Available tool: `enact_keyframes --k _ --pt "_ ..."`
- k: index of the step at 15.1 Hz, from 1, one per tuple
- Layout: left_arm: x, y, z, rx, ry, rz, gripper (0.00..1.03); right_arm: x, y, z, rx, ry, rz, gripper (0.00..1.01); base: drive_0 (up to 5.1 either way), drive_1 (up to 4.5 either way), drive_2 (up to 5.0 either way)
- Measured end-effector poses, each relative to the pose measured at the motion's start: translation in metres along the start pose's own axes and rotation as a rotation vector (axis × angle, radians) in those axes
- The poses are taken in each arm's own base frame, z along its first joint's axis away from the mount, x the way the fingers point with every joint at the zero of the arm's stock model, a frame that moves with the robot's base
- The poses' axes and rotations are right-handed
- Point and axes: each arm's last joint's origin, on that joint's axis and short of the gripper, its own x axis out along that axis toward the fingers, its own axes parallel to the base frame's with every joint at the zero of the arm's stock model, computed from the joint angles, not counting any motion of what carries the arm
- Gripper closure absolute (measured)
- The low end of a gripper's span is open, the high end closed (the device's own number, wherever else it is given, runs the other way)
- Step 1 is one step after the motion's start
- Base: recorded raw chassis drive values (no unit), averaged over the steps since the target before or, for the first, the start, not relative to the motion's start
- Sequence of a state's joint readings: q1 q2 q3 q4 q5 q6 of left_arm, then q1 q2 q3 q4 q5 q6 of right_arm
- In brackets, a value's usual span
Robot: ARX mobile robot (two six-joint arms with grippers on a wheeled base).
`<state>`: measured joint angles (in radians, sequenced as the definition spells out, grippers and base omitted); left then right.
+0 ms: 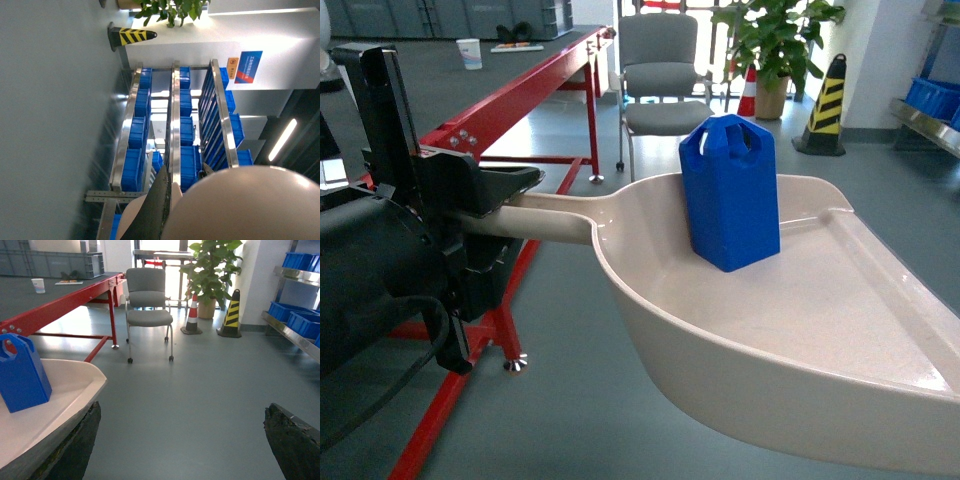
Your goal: Place part in tray to right shelf
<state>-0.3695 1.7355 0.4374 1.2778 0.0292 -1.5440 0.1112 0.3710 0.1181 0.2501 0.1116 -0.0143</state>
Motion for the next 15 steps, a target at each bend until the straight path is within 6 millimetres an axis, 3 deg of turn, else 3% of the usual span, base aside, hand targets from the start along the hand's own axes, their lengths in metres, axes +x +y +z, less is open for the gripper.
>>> enact_keyframes --k 10,15 --pt "0.0000 -0.0002 0.0000 0.000 0.000 -0.002 0.90 0.0000 0.0000 0.0004 0.000 -0.004 0.000 0.03 0.1 4.25 -4.1" --pt "0.0004 0.0004 0.0005 0.000 -0.001 0.001 0.90 0.0000 0.0000 0.0000 0.000 -0.001 0.000 0.03 -1.7 -1.72 -1.7"
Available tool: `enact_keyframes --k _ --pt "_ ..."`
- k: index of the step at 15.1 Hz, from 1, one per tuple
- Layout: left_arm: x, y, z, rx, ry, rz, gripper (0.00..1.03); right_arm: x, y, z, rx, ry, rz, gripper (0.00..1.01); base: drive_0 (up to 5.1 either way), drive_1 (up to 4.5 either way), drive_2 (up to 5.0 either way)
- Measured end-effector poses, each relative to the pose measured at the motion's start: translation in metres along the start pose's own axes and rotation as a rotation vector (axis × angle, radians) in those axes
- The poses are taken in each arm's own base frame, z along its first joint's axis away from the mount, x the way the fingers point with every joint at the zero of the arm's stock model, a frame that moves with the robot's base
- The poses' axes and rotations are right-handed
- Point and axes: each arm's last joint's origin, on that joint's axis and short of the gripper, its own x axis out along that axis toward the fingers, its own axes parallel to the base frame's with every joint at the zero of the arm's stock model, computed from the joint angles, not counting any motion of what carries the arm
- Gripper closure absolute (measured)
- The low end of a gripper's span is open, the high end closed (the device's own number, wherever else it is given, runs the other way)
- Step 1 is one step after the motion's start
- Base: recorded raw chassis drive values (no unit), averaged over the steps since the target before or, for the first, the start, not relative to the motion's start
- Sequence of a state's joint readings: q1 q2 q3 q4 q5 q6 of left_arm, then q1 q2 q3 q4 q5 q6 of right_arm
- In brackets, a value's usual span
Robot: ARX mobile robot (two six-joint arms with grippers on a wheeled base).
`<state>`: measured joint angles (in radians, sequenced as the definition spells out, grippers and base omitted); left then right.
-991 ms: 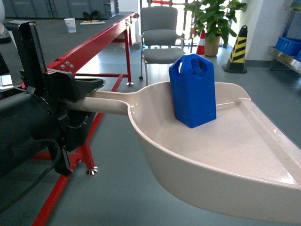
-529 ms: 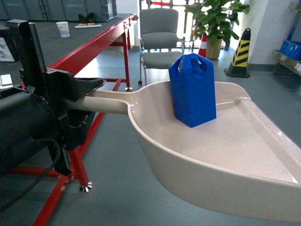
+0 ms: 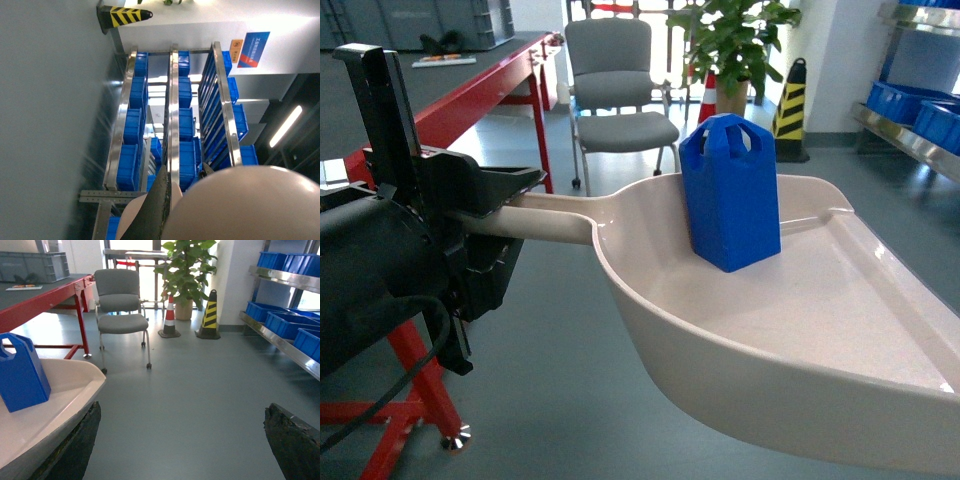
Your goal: Place part in tray to right shelf
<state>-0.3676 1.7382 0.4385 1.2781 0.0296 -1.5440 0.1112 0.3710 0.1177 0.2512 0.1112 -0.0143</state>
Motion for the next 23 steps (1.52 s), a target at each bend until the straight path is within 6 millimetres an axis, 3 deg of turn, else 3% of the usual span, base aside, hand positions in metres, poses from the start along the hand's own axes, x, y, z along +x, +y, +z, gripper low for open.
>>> enact_keyframes --k 23 --pt "0.0000 -0.0001 -0.0004 0.000 -0.002 -0.001 0.90 0.0000 0.0000 0.0000 0.000 0.000 0.000 0.03 -1.6 -1.61 -1.6"
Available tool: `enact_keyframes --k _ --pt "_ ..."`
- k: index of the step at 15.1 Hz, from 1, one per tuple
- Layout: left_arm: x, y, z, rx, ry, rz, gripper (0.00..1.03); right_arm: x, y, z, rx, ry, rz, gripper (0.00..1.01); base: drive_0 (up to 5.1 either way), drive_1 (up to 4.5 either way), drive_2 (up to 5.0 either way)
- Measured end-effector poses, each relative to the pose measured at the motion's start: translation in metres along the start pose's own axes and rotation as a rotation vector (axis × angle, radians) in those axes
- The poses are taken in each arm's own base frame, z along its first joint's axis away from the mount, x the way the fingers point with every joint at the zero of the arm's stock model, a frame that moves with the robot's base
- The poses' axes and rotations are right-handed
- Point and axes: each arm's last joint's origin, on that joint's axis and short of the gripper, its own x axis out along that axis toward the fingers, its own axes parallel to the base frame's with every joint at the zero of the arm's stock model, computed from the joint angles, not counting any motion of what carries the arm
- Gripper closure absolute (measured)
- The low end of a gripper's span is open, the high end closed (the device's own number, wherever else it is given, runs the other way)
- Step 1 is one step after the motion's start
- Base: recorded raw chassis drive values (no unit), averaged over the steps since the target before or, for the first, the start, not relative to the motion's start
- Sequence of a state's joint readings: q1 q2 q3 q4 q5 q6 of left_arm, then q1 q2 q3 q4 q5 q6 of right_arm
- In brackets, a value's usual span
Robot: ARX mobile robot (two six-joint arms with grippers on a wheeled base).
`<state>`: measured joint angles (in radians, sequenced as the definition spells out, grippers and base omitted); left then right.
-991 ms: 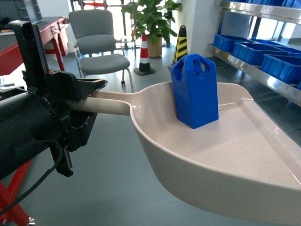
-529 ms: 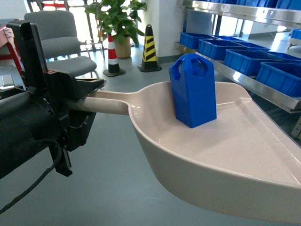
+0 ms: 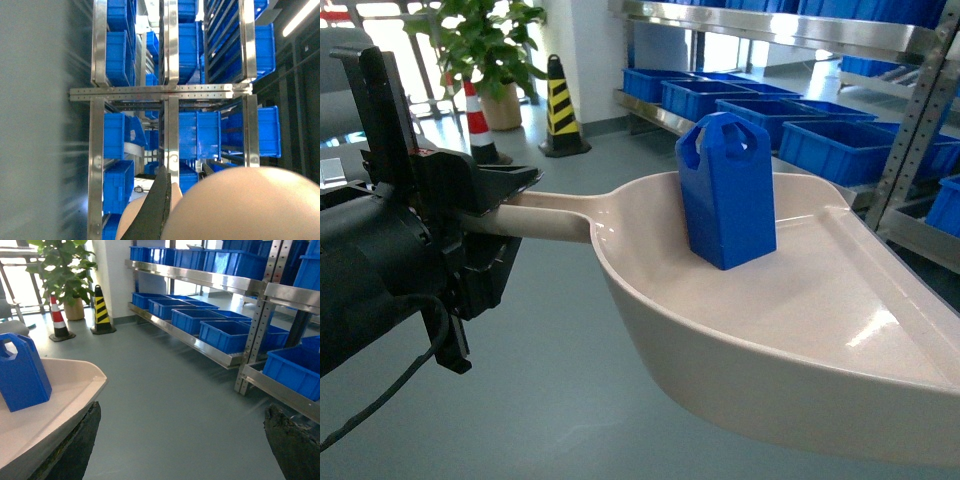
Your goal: Place part in tray to right shelf
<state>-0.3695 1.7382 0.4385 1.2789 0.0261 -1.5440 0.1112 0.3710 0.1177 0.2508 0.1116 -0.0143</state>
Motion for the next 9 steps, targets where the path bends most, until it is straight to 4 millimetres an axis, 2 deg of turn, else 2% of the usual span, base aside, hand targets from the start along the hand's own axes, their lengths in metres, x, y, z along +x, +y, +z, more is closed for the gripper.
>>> enact_keyframes --k 9 --pt "0.0000 0.0000 -0.0001 0.000 0.003 0.000 0.90 0.0000 0.0000 0.0000 0.000 0.000 0.000 0.03 -1.6 -1.56 -1.6"
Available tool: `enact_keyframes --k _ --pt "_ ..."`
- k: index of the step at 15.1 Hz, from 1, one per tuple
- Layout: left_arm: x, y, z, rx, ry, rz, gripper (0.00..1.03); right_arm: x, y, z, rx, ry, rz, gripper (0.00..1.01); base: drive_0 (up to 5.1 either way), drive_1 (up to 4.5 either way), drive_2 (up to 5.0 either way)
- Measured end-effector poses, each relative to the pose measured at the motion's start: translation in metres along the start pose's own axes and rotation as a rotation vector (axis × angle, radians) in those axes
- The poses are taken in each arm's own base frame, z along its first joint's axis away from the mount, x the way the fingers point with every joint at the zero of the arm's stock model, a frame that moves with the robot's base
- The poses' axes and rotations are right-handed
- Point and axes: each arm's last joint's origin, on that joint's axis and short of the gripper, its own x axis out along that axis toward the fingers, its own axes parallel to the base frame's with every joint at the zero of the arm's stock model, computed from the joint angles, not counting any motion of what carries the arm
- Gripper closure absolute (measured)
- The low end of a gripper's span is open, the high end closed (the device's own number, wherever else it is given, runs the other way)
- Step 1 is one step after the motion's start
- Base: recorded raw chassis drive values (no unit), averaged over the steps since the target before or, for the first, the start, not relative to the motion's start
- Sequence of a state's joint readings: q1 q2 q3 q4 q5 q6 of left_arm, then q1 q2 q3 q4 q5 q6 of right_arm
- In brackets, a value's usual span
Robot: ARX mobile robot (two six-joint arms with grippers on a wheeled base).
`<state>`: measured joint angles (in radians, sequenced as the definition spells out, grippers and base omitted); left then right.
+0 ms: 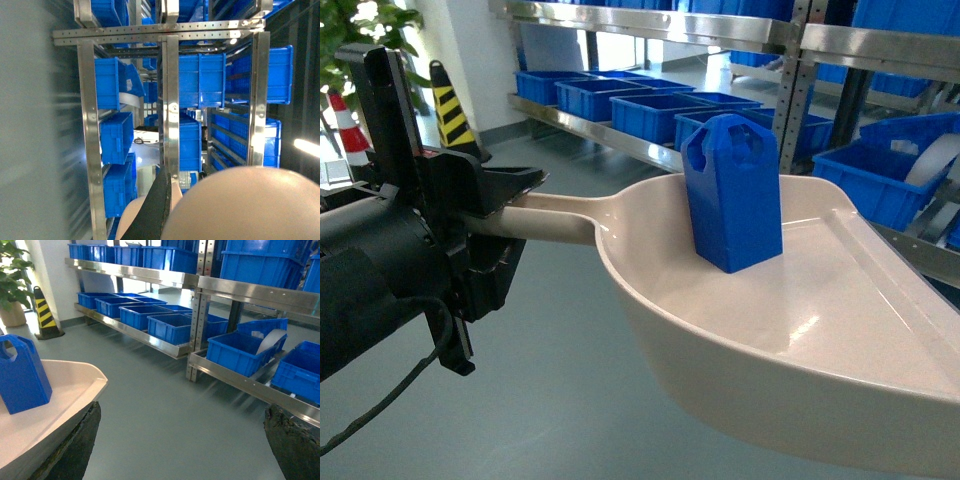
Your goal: Place part in tray to right shelf
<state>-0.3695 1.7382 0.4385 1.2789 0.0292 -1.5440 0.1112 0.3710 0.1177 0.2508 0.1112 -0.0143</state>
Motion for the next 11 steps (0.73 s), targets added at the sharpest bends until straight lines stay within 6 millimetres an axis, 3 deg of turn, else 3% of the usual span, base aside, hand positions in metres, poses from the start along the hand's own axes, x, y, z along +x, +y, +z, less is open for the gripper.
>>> enact_keyframes --k 11 --pt "0.0000 0.0000 0.0000 0.000 0.000 0.000 0.90 0.0000 0.0000 0.0000 0.000 0.000 0.000 0.03 -1.6 -1.56 -1.6"
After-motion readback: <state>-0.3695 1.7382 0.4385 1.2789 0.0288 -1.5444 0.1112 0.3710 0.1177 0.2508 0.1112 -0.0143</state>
